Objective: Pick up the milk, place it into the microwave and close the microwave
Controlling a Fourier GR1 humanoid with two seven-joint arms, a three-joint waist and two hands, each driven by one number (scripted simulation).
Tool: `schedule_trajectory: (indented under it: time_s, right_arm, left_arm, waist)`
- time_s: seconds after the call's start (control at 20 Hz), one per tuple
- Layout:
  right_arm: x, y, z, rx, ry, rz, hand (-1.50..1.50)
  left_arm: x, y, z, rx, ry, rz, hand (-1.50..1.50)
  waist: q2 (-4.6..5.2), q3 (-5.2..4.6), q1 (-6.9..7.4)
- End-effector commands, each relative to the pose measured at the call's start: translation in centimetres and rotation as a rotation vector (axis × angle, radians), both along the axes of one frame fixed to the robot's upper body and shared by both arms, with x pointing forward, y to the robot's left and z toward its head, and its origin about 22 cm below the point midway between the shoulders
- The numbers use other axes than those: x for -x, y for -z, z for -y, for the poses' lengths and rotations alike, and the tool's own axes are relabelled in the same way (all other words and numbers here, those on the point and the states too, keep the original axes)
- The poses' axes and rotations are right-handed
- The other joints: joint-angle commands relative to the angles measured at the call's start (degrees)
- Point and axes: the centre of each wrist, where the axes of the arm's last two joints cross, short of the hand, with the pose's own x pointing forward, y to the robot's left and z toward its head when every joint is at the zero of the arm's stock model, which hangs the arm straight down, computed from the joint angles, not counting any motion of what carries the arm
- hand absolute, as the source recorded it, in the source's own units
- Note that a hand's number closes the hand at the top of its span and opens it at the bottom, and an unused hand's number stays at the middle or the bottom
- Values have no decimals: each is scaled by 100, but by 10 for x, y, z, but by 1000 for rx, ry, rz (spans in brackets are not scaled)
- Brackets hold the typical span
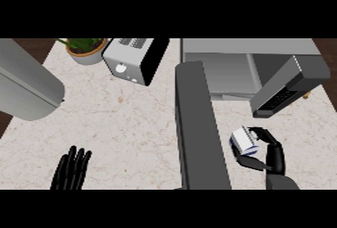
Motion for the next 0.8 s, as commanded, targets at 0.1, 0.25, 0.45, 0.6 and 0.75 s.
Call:
schedule_trajectory:
  time_s: [0.1,0.25,0.45,0.6,0.75]
  right_arm:
    - [-31,-16,24,85,-61,-4,150]
    - [-28,-8,4,-16,-137,77,150]
    - [-38,-10,-21,-130,-188,120,150]
    - [-23,-1,-27,-161,-235,138,150]
    - [-44,-13,-61,-162,-279,144,150]
  left_arm:
    - [-6,-4,-7,1,11,-3,-150]
    - [-9,-21,-2,17,-2,15,-150]
    - [-10,-1,-26,8,-21,8,-150]
    - [-2,1,-22,6,-23,-8,-150]
    - [-28,4,-35,10,-26,-9,-150]
  waist:
    - [74,46,75]
    - [59,45,27]
    - [53,39,19]
    - [24,32,-47]
    - [22,26,-104]
